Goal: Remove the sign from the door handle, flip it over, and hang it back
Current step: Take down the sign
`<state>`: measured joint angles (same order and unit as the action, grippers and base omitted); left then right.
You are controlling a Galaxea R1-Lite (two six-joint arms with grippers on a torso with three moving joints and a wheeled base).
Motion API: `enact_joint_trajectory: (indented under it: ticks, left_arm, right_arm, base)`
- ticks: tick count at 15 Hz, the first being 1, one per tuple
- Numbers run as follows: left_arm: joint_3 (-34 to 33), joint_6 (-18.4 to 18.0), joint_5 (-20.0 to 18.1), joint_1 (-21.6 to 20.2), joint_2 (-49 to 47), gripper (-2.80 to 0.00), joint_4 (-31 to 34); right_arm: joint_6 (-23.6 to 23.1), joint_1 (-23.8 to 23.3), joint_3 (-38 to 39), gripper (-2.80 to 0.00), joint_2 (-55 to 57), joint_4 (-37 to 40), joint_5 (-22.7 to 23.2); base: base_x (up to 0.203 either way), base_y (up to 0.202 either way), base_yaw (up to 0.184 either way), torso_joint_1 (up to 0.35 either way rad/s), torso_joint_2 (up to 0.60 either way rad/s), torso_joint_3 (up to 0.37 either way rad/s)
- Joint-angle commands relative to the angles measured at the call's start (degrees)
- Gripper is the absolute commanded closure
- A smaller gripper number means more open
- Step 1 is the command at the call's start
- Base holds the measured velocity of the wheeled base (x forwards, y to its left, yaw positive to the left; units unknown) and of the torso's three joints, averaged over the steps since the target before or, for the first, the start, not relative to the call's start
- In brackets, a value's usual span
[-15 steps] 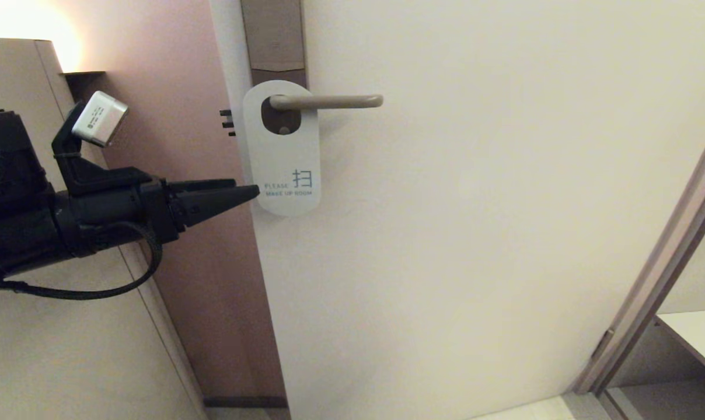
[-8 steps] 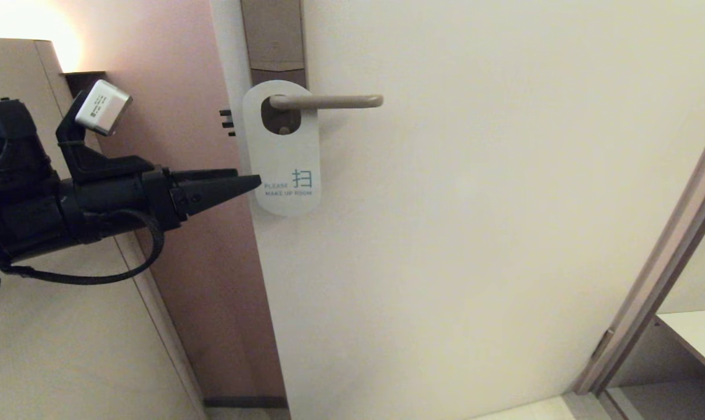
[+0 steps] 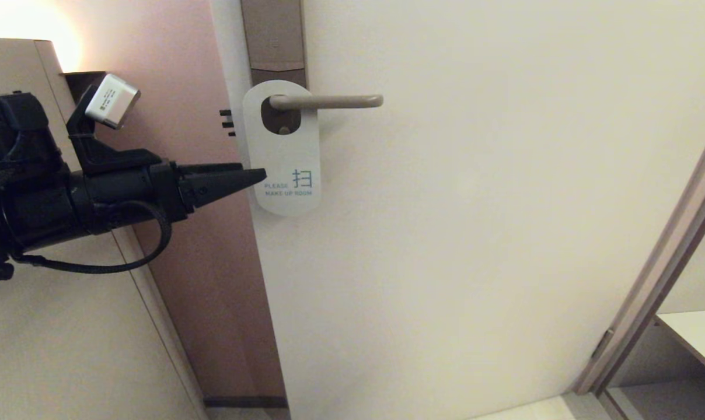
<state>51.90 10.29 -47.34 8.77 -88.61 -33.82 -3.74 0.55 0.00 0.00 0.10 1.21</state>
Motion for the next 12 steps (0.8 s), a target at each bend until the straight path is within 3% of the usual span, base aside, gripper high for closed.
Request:
enact_joint_trajectory:
  ticks: [1, 12]
  left_arm:
    - [0.05, 0.08, -0.84, 0.03, -0.07, -2.8, -0.2]
    - [0.05, -0.36, -1.01, 1.69, -2.71, -2.8, -0.37]
  right_arm:
    - [-0.04, 0.06, 0.0, 0.0, 0.0, -0.01, 0.02]
    - [-0.04, 0.06, 0.0, 0.0, 0.0, -0.01, 0.02]
  base:
    - [0.0, 0.0, 0.0, 0.0, 0.0, 0.0]
    - [0.0, 0.0, 0.0, 0.0, 0.0, 0.0]
